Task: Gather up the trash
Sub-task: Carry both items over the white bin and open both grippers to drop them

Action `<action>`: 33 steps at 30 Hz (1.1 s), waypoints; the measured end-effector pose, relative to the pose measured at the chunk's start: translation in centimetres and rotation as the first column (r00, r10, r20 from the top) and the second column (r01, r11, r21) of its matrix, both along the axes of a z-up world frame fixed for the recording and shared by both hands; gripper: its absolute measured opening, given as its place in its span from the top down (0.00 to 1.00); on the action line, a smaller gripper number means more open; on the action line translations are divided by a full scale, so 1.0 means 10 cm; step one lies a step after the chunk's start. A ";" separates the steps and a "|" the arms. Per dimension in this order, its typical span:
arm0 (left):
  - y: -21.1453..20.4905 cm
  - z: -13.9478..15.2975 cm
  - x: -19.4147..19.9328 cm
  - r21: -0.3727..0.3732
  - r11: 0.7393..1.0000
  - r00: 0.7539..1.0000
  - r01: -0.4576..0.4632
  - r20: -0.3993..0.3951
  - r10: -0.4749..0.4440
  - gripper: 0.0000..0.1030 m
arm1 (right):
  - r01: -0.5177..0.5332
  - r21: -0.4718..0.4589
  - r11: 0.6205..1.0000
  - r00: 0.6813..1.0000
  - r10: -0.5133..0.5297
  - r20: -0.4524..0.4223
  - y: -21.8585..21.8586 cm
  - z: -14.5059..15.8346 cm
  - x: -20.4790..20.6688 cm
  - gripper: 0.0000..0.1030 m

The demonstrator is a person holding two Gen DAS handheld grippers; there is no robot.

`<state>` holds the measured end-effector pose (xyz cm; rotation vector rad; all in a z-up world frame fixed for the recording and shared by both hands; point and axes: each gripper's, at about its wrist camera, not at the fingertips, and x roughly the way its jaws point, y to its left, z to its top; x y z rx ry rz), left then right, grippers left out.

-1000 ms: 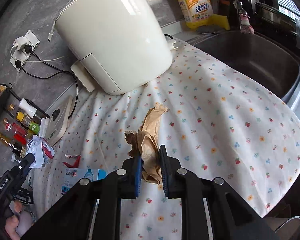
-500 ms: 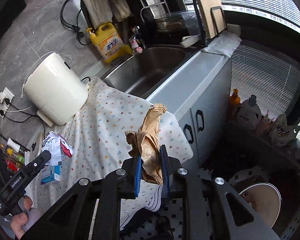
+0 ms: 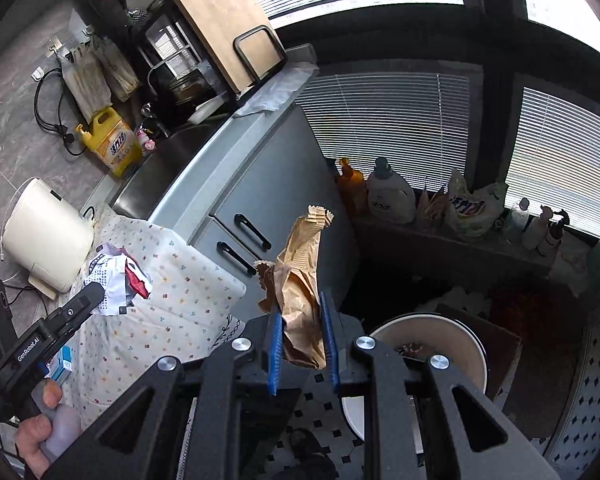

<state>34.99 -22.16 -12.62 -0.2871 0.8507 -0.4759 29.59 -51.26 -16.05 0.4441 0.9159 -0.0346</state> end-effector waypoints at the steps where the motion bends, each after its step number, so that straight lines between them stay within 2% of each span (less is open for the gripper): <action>1: -0.08 -0.03 0.00 0.000 1.000 1.000 0.012 -0.007 -0.012 0.75 | 0.009 0.000 1.000 1.000 -0.009 -0.009 -0.07 -0.04 -0.04 0.82; 9: -0.62 -0.37 -0.08 0.000 0.998 0.995 0.062 -0.074 -0.062 0.75 | 0.046 0.015 0.999 0.995 -0.045 -0.094 -0.52 -0.43 -0.23 0.82; 15: -0.76 -0.64 -0.17 0.012 0.998 0.990 0.054 -0.132 -0.052 0.75 | 0.034 0.025 0.999 0.989 -0.030 -0.145 -0.66 -0.74 -0.18 0.78; 20: -0.80 -0.80 -0.21 0.037 0.998 0.984 0.050 -0.173 -0.043 0.75 | 0.030 0.040 0.999 0.979 -0.021 -0.205 -0.70 -1.03 -0.13 0.68; 22: -0.83 -0.85 -0.21 0.044 0.998 0.982 0.054 -0.186 -0.045 0.75 | 0.032 0.035 0.999 0.974 -0.023 -0.226 -0.71 -1.11 -0.15 0.55; 24: -0.88 -0.88 -0.19 0.052 0.996 0.979 0.067 -0.195 -0.056 0.75 | 0.033 0.048 0.998 0.970 -0.020 -0.244 -0.75 -1.17 -0.18 0.53; 28: -1.02 -0.92 -0.16 0.065 0.991 0.974 0.113 -0.205 -0.098 0.75 | 0.054 0.069 0.996 0.969 -0.036 -0.244 -0.84 -1.20 -0.29 0.36; 33: -1.24 -0.98 -0.11 0.073 0.981 0.962 0.179 -0.222 -0.159 0.75 | 0.126 0.069 0.990 0.964 -0.106 -0.243 -1.06 -1.16 -0.46 0.36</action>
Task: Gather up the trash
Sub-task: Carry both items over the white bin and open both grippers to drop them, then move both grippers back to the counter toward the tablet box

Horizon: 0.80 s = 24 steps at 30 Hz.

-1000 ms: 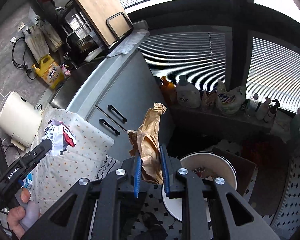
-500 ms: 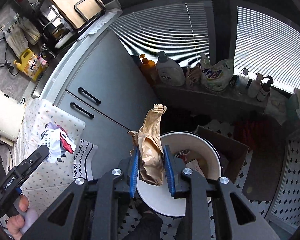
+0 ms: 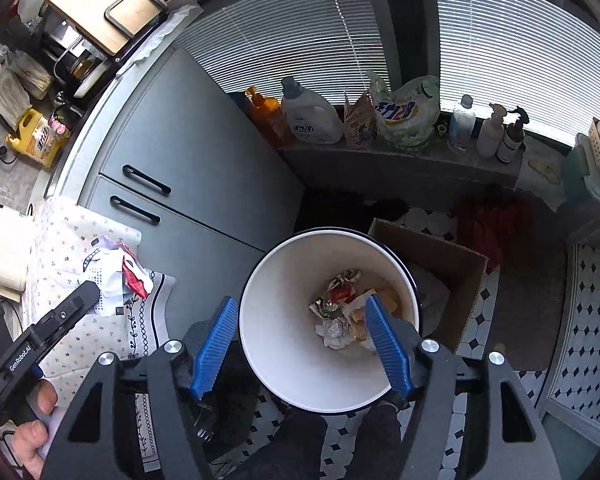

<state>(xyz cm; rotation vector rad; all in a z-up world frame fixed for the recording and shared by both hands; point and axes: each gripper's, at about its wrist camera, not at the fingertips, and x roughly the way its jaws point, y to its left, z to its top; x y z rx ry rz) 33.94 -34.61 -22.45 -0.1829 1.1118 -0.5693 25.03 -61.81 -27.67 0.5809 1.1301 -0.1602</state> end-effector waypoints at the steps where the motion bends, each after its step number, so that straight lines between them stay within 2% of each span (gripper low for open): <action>1: -0.05 -0.02 0.01 0.001 1.000 1.000 0.016 -0.004 -0.016 0.75 | 0.014 -0.006 1.000 1.000 -0.014 0.001 -0.05 0.02 -0.04 0.35; 8: -0.48 -0.16 -0.06 -0.009 0.990 0.989 0.138 -0.049 -0.139 0.72 | 0.115 -0.038 0.993 0.993 -0.114 0.019 -0.41 0.20 -0.39 0.32; 9: -0.54 -0.17 -0.08 -0.012 0.988 0.987 0.152 -0.055 -0.153 0.69 | 0.129 -0.040 0.991 0.991 -0.128 0.021 -0.45 0.22 -0.44 0.32; 11: -0.63 -0.17 -0.09 -0.011 0.985 0.983 0.172 -0.059 -0.172 0.52 | 0.155 -0.040 0.987 0.988 -0.154 0.027 -0.52 0.24 -0.52 0.32; 14: -0.67 -0.11 -0.12 -0.021 0.981 0.980 0.194 -0.044 -0.195 0.39 | 0.181 -0.034 0.983 0.983 -0.180 0.034 -0.56 0.27 -0.59 0.31; 15: -0.66 -0.08 -0.12 -0.019 0.981 0.981 0.193 -0.034 -0.193 0.34 | 0.183 -0.030 0.983 0.983 -0.182 0.036 -0.57 0.27 -0.59 0.31; 19: -0.46 0.06 -0.08 -0.016 0.989 0.990 0.144 0.001 -0.144 0.27 | 0.163 -0.021 0.986 0.985 -0.162 0.053 -0.46 0.31 -0.50 0.30; 24: 0.06 0.28 -0.02 0.010 1.000 0.998 0.025 0.059 -0.025 0.11 | 0.106 -0.036 0.994 0.989 -0.102 0.103 -0.16 0.45 -0.28 0.23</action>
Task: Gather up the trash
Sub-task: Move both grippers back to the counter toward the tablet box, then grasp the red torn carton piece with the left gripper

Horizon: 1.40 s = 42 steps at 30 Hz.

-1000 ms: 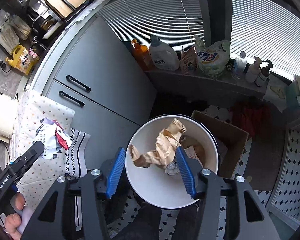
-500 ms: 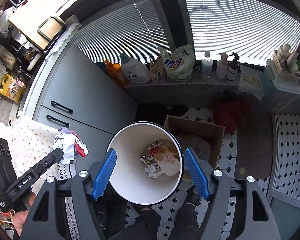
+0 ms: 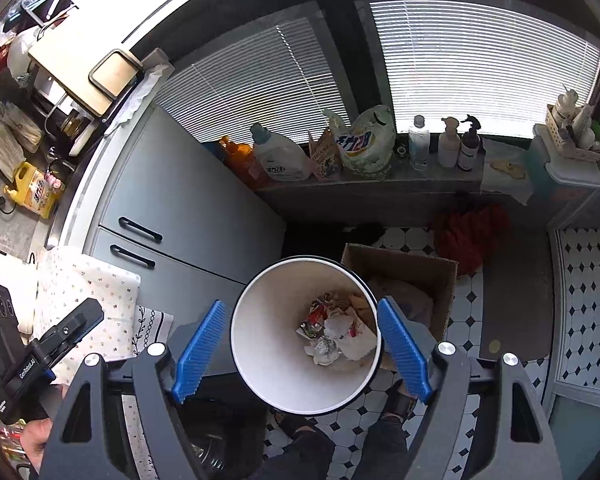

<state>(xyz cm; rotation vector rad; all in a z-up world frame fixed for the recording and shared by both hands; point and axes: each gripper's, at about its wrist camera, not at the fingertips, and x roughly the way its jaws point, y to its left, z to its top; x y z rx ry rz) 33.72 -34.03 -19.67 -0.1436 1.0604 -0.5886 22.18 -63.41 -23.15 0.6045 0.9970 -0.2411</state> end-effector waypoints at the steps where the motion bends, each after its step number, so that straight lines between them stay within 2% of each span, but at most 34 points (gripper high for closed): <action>1: 0.12 0.05 0.01 0.006 1.000 1.000 -0.028 0.013 0.028 0.09 | -0.014 -0.008 1.000 1.000 0.014 0.010 0.08 0.04 0.06 0.19; 4: 0.53 0.18 0.01 0.006 0.993 0.992 -0.120 0.039 0.120 0.06 | -0.063 -0.023 0.998 0.997 0.064 0.044 0.34 0.15 0.23 0.13; 7: 0.95 0.31 0.00 0.009 0.977 0.975 -0.214 0.069 0.213 0.06 | -0.125 -0.027 0.992 0.989 0.127 0.075 0.63 0.28 0.41 0.10; 17: 2.23 0.63 -0.20 -0.002 0.893 0.884 -0.450 0.143 0.446 0.06 | -0.335 -0.040 0.941 0.928 0.337 0.157 1.80 0.65 0.87 0.08; 23: 2.98 0.69 -0.42 -0.014 0.823 0.811 -0.568 0.165 0.562 0.06 | -0.452 -0.051 0.890 0.875 0.454 0.168 2.54 0.75 1.04 0.08; 30: 3.86 0.70 -0.68 -0.028 0.721 0.706 -0.692 0.181 0.684 0.06 | -0.554 -0.065 0.830 0.813 0.556 0.174 3.30 0.82 1.16 0.08; 36: 4.51 0.66 -0.85 -0.038 0.641 0.627 -0.766 0.176 0.759 0.06 | -0.607 -0.066 0.792 0.775 0.608 0.173 3.87 0.82 1.22 0.08; 40: 4.86 0.60 -0.90 -0.042 0.604 0.591 -0.796 0.162 0.790 0.06 | -0.636 -0.065 0.769 0.752 0.636 0.173 4.20 0.79 1.25 0.08; 42: 5.01 0.56 -0.90 -0.044 0.593 0.581 -0.804 0.151 0.800 0.11 | -0.644 -0.061 0.763 0.745 0.643 0.177 4.34 0.77 1.28 0.08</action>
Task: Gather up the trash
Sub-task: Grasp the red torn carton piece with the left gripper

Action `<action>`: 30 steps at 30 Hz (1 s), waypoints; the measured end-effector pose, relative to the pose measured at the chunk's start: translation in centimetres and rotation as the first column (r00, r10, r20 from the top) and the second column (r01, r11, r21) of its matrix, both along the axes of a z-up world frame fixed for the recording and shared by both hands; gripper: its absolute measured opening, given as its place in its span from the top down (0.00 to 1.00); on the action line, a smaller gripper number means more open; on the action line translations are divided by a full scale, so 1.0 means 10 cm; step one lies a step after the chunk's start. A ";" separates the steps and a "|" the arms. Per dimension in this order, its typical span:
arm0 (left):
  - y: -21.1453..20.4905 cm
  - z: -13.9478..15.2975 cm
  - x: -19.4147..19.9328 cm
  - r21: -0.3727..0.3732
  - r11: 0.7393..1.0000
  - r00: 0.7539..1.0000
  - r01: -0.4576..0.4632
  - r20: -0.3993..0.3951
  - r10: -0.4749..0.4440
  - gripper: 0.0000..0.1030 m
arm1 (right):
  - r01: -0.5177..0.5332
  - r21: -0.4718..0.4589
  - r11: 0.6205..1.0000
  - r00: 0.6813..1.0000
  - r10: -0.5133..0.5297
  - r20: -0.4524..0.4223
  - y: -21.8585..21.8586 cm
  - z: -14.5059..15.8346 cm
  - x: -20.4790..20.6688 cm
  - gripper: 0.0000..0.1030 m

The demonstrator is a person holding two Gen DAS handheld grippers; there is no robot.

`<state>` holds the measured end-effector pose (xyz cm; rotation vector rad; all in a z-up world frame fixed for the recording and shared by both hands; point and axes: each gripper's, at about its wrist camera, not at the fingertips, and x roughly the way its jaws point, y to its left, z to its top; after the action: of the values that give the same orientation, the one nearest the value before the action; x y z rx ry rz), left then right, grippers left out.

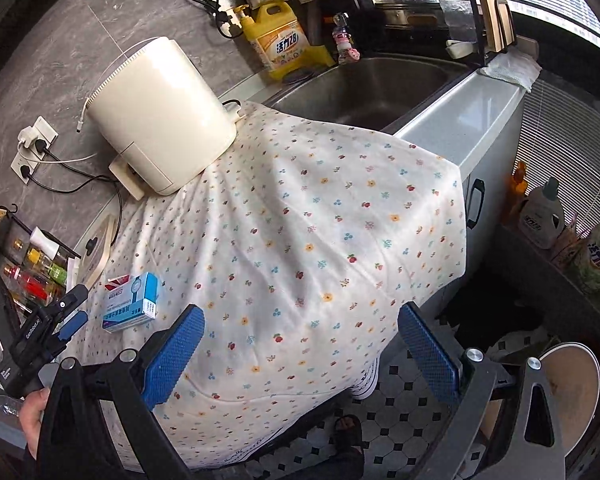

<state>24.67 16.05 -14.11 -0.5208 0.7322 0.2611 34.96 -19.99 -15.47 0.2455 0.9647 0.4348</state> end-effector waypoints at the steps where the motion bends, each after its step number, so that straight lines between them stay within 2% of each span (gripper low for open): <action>1: 0.07 -0.02 0.01 -0.003 1.000 1.000 -0.003 -0.004 0.003 0.12 | -0.004 0.002 1.000 1.000 0.004 0.000 0.07 -0.01 0.01 0.08; 7: 0.37 -0.17 0.13 -0.010 1.000 0.999 0.006 -0.038 -0.007 0.21 | -0.004 0.009 1.000 1.000 0.004 -0.005 0.40 -0.09 0.08 0.08; 14: 0.57 -0.36 0.35 -0.049 0.998 0.996 0.031 -0.080 -0.035 0.33 | -0.001 0.009 1.000 1.000 0.001 -0.015 0.59 -0.12 0.07 0.08; 16: 0.59 -0.42 0.41 -0.063 0.997 0.995 0.040 -0.092 -0.046 0.40 | -0.005 0.012 1.000 1.000 0.005 -0.026 0.62 -0.13 0.05 0.10; 20: 0.59 -0.51 0.47 -0.097 0.994 0.991 0.051 -0.117 -0.062 0.78 | -0.029 0.008 1.000 0.998 0.030 -0.046 0.70 -0.16 0.01 0.13; 25: 0.58 -0.44 0.33 -0.085 0.995 0.996 0.045 -0.071 -0.051 0.78 | -0.083 -0.004 0.997 0.995 0.082 -0.057 0.85 -0.19 -0.02 0.14; 30: 0.66 -0.37 0.12 -0.077 0.997 0.999 -0.009 -0.052 0.005 0.78 | -0.167 -0.010 0.986 0.984 0.166 -0.065 1.08 -0.19 -0.06 0.14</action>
<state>25.90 22.64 -17.86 -0.5915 0.7932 0.2545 34.37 -9.21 -17.34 0.1664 1.0549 0.5754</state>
